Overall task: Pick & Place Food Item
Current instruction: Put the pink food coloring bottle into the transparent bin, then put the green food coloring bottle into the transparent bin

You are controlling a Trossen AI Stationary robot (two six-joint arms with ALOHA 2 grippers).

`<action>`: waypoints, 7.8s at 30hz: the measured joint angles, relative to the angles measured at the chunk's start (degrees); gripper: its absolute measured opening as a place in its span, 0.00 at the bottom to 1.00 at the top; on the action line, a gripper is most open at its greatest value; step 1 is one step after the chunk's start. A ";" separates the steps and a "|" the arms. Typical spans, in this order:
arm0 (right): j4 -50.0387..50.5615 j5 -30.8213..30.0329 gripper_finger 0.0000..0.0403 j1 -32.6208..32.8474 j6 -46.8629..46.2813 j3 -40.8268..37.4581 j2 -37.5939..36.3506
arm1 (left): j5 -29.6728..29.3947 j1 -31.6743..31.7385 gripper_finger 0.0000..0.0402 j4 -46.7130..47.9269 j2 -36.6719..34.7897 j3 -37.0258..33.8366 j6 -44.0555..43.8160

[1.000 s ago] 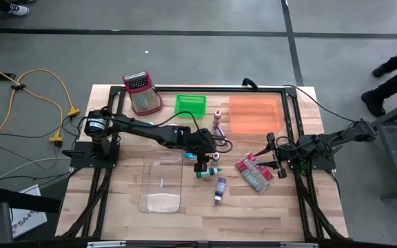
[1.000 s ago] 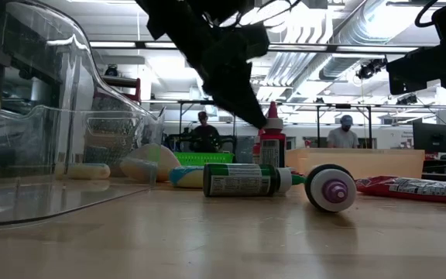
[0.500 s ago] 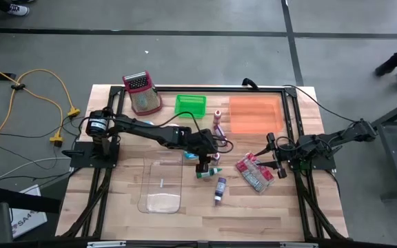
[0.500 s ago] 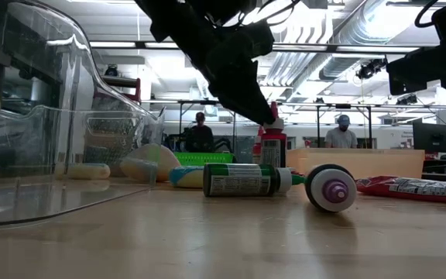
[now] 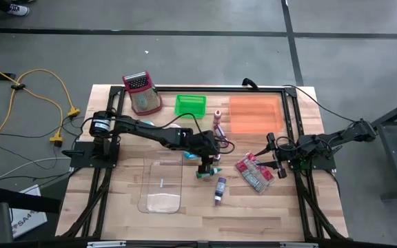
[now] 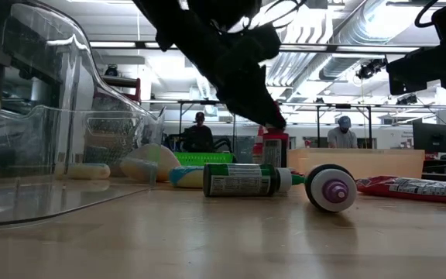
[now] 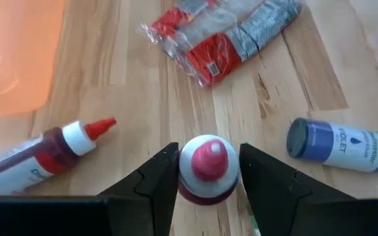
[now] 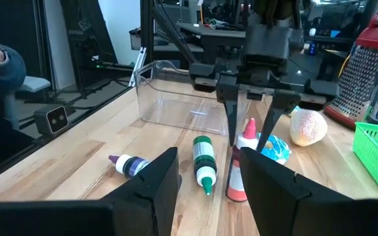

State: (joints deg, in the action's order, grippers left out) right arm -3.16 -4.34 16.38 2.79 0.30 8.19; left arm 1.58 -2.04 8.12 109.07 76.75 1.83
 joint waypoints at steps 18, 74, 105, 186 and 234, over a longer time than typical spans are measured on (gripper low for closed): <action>-0.04 0.00 0.38 0.00 0.00 0.01 0.11 | -0.15 0.00 0.28 -0.42 0.06 0.00 -0.73; -0.03 0.00 0.38 0.00 0.00 0.00 0.12 | -18.85 -12.92 0.29 23.88 -22.62 -0.15 -9.00; -0.02 0.00 0.38 0.00 0.00 0.00 0.12 | -33.12 -21.55 0.29 17.73 -33.12 -26.12 -35.98; -0.02 0.00 0.38 0.00 0.00 0.02 0.13 | -13.38 -8.37 0.41 10.51 -26.30 -14.88 -14.02; 0.29 0.00 0.38 0.00 0.00 0.01 2.40 | 2.79 -5.69 0.41 20.37 4.27 8.37 -15.53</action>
State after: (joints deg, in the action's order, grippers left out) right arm -2.87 -4.34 16.38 2.79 0.31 10.59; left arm 4.37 -7.74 28.49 113.34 85.12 -13.70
